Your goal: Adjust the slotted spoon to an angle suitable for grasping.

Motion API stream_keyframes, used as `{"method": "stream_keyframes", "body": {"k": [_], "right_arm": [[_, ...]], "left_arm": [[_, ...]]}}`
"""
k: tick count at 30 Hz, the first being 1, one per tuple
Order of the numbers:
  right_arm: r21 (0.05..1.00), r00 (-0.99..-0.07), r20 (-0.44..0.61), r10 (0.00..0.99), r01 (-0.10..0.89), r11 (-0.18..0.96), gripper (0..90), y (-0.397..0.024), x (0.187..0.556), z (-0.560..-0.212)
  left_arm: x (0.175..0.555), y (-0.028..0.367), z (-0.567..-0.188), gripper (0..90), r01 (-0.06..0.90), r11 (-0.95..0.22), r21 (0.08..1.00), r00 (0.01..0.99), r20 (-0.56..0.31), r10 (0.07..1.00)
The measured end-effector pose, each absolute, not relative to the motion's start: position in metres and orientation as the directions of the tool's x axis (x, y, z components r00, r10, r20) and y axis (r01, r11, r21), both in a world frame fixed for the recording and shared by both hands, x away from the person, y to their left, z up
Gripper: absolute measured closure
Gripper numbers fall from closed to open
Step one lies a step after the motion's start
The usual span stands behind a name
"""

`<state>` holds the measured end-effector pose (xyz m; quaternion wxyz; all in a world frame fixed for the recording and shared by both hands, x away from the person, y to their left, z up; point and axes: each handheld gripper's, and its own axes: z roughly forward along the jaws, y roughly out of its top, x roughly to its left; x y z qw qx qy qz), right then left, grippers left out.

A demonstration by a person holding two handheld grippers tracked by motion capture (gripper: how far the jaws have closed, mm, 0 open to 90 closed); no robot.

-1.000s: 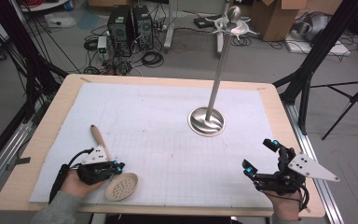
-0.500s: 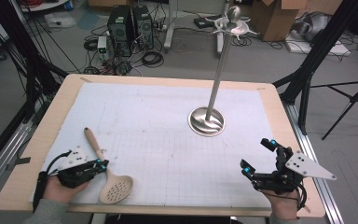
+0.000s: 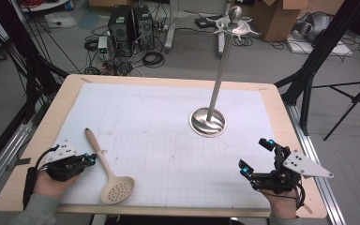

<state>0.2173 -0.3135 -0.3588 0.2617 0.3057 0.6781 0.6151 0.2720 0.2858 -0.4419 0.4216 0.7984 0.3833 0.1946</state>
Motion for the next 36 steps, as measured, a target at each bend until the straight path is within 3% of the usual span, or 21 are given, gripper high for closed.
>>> {"method": "stream_keyframes", "body": {"k": [25,36], "right_arm": [[0.995,-0.67,0.026,0.742,0.086,0.043,1.1,-0.319,0.217,-0.357],[0.995,-0.682,0.017,0.732,0.084,0.055,1.1,-0.313,0.221,-0.357]], "left_arm": [[0.319,0.241,-0.447,89.6,0.466,-0.334,0.819,0.678,-0.088,0.73],[0.323,0.227,-0.445,89.6,0.46,-0.374,0.805,0.693,-0.062,0.718]]}}
